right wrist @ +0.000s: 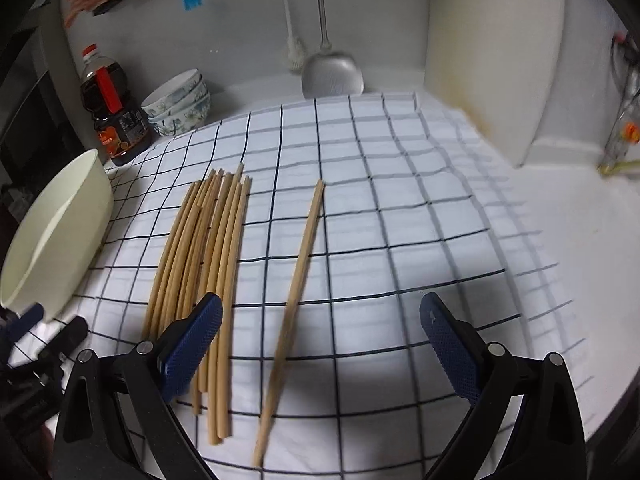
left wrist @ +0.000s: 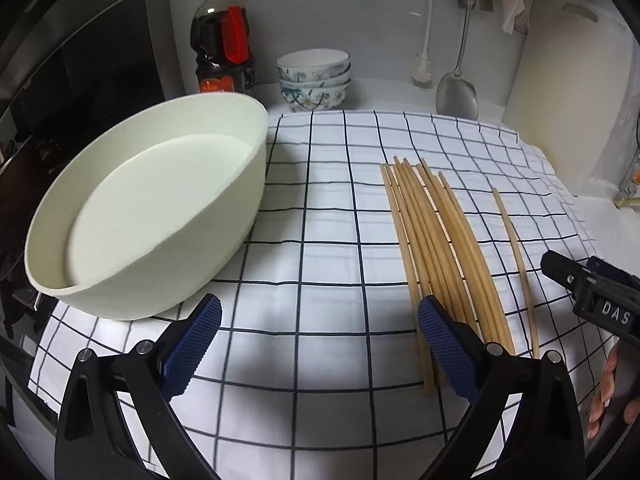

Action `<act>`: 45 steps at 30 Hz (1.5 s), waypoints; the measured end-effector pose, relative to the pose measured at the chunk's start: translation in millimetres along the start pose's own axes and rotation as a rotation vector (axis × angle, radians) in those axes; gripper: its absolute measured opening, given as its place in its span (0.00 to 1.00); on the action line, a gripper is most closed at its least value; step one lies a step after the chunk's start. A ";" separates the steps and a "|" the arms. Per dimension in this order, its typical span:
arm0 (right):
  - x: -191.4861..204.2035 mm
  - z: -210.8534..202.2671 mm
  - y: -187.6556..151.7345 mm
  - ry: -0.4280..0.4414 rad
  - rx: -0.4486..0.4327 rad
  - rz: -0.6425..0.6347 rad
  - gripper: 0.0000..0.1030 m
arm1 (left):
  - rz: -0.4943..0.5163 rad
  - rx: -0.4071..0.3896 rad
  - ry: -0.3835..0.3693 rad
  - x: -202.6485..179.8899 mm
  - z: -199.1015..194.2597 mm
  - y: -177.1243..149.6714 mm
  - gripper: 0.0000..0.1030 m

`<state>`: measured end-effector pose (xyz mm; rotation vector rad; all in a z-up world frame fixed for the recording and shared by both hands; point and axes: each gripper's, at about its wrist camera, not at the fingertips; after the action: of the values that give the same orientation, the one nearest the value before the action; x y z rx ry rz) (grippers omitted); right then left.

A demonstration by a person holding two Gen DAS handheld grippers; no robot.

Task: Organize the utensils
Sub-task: 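Lower the right tool toward the single loose wooden chopstick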

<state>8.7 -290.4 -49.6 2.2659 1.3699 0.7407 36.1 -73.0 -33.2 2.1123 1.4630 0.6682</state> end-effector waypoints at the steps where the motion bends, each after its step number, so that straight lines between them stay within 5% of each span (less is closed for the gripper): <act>1: -2.5 8.0 2.9 0.016 0.030 0.024 0.92 | -0.005 0.014 0.004 -1.6 5.2 0.9 0.94; 10: 3.0 27.2 -2.7 -0.156 0.002 -0.096 0.92 | 0.015 0.063 0.056 -18.9 35.0 7.9 0.94; 45: 2.9 38.3 -5.9 -0.128 0.054 -0.118 0.92 | 0.027 0.108 0.027 -23.2 58.9 8.3 0.95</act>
<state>29.4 -287.3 -82.3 2.2093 1.4637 0.5174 72.2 -104.0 -75.8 2.2156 1.5193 0.6431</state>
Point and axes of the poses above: each gripper's, at about its wrist camera, not at the fingertips, and z roughly the way its jaws point, x to its left, y to its top, and after that the axes turned 10 degrees about z, right-handed
